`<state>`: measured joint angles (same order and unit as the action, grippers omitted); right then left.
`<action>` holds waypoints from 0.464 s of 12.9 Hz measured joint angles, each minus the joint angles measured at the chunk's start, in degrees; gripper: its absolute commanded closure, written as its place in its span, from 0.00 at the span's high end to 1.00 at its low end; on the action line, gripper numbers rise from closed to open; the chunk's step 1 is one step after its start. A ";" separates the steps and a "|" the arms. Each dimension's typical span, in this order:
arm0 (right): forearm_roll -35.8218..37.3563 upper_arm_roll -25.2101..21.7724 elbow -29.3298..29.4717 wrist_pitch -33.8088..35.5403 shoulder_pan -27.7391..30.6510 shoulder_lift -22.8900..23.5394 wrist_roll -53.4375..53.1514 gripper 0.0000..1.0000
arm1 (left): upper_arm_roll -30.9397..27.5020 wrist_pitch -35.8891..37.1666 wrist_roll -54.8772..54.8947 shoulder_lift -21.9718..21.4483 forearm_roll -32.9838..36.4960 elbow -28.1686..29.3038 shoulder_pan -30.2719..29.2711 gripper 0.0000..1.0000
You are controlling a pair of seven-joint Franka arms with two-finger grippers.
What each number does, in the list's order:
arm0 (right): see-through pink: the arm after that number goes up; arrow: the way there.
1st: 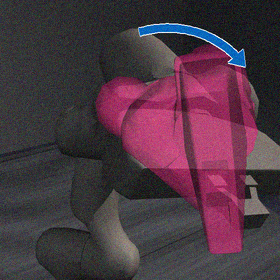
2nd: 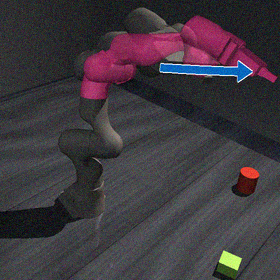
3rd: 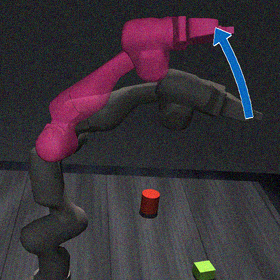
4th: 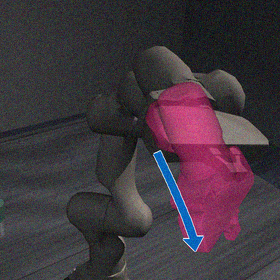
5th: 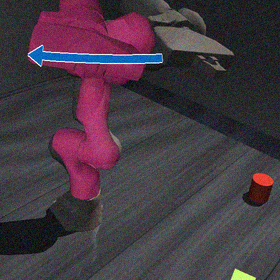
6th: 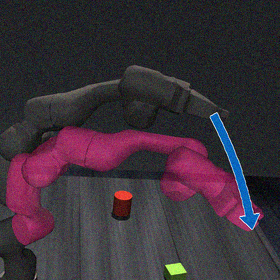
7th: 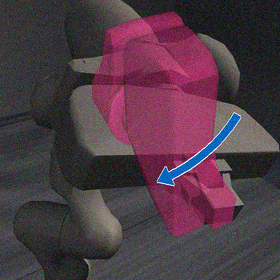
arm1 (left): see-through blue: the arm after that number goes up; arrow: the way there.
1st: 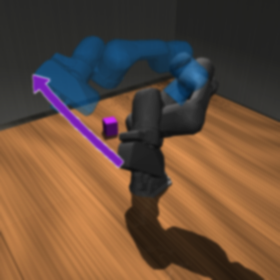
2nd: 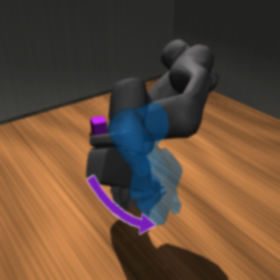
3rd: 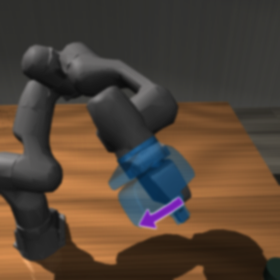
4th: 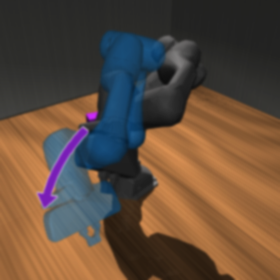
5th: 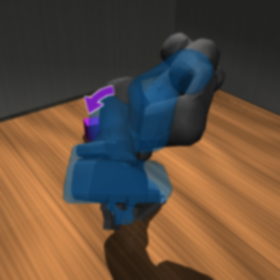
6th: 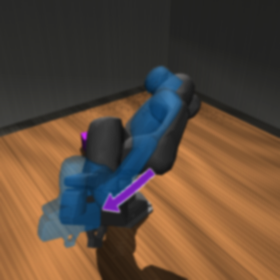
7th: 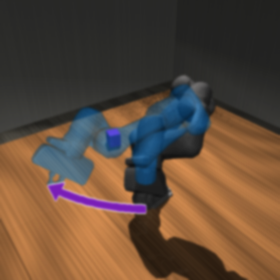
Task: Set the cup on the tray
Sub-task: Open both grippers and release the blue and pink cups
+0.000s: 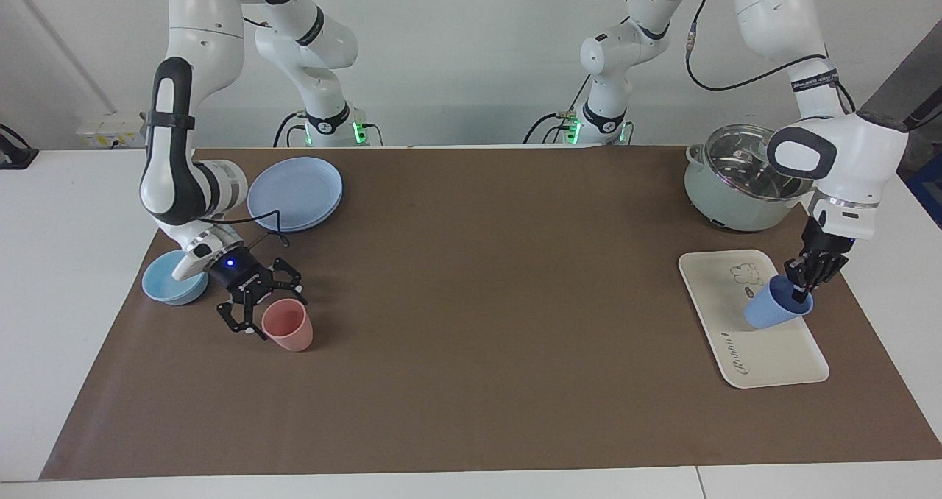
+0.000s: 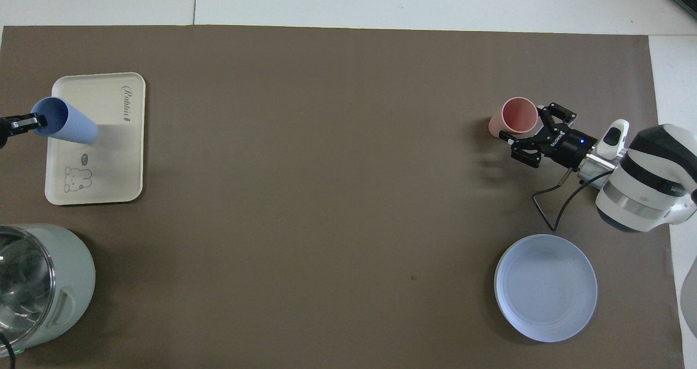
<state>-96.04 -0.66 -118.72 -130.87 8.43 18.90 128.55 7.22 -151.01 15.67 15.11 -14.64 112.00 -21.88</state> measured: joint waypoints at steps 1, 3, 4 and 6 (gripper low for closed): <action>0.00 0.02 -0.26 0.00 -0.02 -1.21 -0.90 1.00 | 0.00 -0.03 -0.02 0.00 -0.01 -0.24 0.01 0.90; 0.00 0.08 -1.89 0.00 -0.06 -4.84 -3.39 1.00 | 0.00 -0.02 -0.05 0.00 -0.01 -1.07 0.20 1.00; 0.04 0.09 -2.83 0.00 -0.07 -6.72 -5.01 1.00 | -0.02 0.03 -0.08 0.01 -0.01 -1.48 0.43 1.00; 5.33 0.04 -3.71 -0.21 -0.02 -10.07 -11.38 1.00 | 0.00 3.10 -0.26 0.10 -0.02 -3.52 1.08 1.00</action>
<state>-90.70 -0.62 -122.44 -131.08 8.41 8.83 117.18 7.22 -147.91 15.42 15.21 -14.66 108.49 -20.80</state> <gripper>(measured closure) 0.000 0.084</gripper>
